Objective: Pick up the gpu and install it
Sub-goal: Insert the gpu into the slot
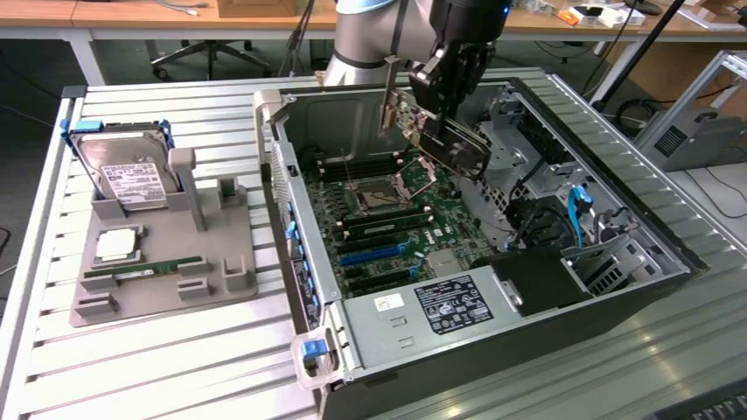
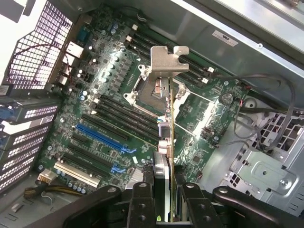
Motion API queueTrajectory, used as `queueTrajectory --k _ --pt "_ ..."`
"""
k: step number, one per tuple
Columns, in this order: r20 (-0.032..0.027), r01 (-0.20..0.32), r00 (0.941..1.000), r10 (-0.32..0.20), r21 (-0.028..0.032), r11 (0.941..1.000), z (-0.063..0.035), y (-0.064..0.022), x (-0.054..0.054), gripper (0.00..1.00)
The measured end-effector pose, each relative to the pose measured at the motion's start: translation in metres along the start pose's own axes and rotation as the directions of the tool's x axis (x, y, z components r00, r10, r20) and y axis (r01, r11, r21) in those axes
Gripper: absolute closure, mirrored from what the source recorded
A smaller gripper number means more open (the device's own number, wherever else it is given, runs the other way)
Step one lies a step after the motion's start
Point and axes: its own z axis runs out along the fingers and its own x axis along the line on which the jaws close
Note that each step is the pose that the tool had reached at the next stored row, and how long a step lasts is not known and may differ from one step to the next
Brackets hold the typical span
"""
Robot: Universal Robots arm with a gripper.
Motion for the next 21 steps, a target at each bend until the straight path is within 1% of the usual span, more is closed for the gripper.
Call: queueTrajectory --k 10,21 --pt "0.0021 0.029 0.9996 -0.029 -0.0003 0.9996 0.0 0.0 0.0 0.73" --pt "0.0048 0.066 0.9978 -0.066 -0.0008 0.9978 0.0 0.0 0.0 0.73"
